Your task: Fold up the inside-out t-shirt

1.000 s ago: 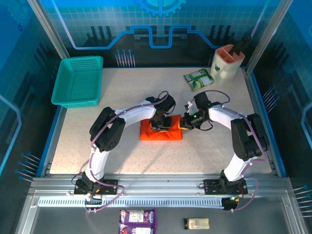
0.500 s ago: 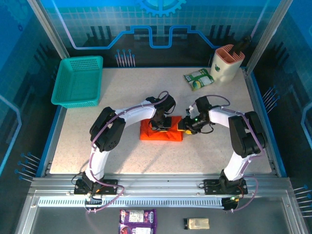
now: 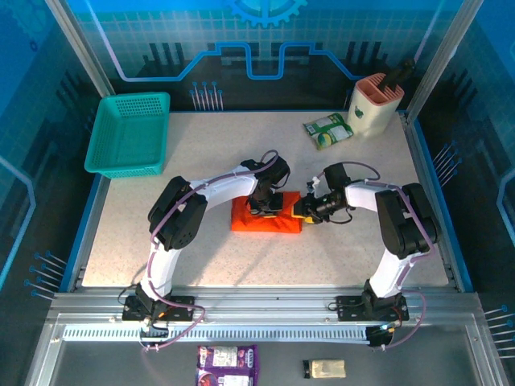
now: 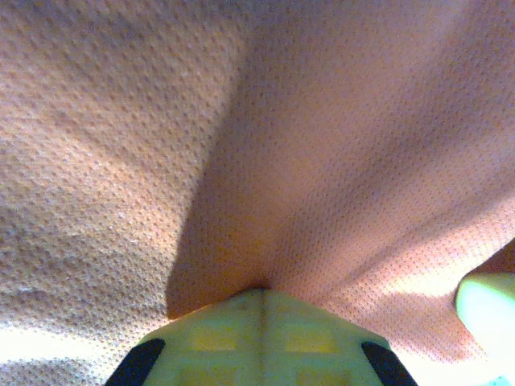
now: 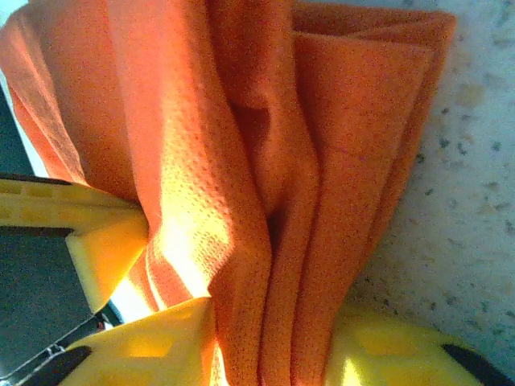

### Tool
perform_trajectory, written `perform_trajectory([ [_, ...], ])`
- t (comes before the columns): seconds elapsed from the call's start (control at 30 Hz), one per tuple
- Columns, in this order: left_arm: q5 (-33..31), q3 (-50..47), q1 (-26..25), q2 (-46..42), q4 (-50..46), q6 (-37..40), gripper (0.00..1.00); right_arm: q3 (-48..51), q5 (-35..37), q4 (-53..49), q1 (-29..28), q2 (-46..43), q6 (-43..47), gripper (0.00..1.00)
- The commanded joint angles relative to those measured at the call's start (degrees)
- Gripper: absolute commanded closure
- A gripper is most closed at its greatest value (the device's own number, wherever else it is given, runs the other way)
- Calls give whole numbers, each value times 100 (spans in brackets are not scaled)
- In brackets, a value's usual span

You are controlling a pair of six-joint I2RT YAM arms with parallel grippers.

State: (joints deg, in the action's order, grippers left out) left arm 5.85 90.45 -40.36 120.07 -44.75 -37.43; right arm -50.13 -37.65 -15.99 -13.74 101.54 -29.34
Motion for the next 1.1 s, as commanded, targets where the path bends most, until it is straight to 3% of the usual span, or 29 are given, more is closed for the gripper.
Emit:
perform_trajectory([
  [0.0, -79, -54, 17, 25, -140, -51, 99, 67, -194, 134, 124, 46, -65, 67],
  [0.23, -248, -130, 77, -555, -35, -52, 93, 8, 19, -294, 214, 72, 234, 95],
  [0.33, -320, -199, 206, -859, -97, -29, 90, -285, 224, -751, 257, 49, 505, 100],
  [0.57, -663, -387, 746, -942, -349, 173, 90, -1220, 1042, -2476, 262, -94, 1362, 100],
  [0.87, -808, 102, 995, 162, -383, 355, 94, -1680, 1487, -3116, 264, -64, 1631, 100],
  [1.07, -826, -116, 1079, -75, -246, 358, 94, -2320, 2447, -3926, 281, -72, 1946, 100],
])
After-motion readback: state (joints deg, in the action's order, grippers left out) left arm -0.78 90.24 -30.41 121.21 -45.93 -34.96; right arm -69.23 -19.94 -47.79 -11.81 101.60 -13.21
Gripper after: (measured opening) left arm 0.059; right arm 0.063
